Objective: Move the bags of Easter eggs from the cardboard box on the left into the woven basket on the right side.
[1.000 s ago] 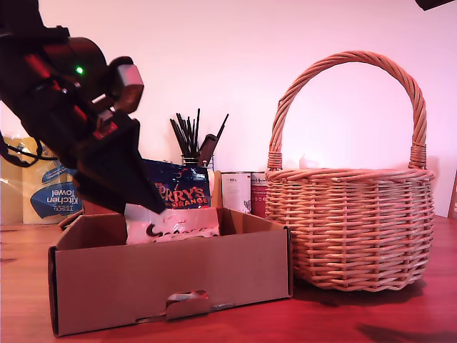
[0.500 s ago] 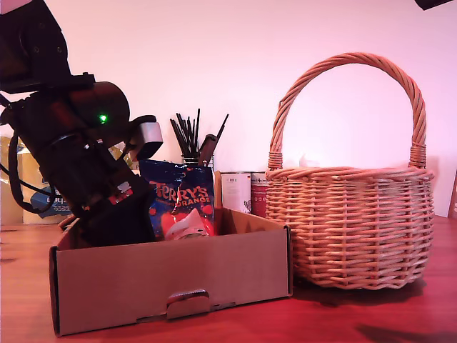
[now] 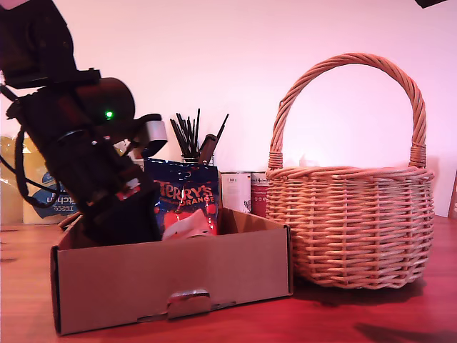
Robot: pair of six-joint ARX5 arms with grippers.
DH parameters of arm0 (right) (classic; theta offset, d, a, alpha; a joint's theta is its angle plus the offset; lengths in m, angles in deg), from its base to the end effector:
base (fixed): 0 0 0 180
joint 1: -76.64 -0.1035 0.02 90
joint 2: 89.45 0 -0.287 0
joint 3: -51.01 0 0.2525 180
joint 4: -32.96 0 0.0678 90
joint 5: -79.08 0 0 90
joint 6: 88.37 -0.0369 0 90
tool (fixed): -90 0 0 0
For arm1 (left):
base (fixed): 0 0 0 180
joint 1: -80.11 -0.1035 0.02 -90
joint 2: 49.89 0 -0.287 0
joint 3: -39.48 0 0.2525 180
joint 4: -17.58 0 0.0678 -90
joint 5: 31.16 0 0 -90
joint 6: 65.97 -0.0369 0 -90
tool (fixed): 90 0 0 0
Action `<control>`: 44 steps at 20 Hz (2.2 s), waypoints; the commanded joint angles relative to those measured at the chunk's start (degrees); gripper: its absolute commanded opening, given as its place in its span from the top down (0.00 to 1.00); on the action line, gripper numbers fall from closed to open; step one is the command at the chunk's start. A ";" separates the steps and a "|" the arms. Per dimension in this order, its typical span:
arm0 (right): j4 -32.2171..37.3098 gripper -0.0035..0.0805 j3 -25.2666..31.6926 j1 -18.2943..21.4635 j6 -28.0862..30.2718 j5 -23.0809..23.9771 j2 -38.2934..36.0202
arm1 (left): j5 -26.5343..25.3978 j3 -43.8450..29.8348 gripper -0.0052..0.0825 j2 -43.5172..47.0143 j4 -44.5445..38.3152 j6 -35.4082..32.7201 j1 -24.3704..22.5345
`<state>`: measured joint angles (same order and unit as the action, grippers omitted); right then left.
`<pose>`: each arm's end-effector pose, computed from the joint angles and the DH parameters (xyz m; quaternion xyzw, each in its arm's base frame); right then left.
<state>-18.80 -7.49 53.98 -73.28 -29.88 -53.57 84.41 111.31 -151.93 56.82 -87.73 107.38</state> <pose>0.0971 0.0535 0.3188 -0.1268 0.2041 0.3739 0.8958 0.2892 -0.1670 0.1625 0.1472 0.4903 -0.4666 0.7212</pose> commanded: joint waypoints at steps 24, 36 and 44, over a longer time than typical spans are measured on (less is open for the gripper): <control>0.46 0.97 0.00 -0.33 -0.09 -0.24 -0.15 | -5.03 0.37 0.96 3.43 1.57 1.84 3.56; -0.33 0.97 0.00 -0.31 -0.04 0.00 -0.55 | 16.00 0.50 0.96 13.79 -17.68 13.40 6.88; -2.86 0.97 0.00 -0.07 0.37 3.26 -5.20 | 2.69 0.57 0.96 5.81 -44.24 26.34 17.86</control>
<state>-21.67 -7.49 54.00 -73.24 -26.84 -58.79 88.41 112.51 -144.96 14.66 -63.18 125.33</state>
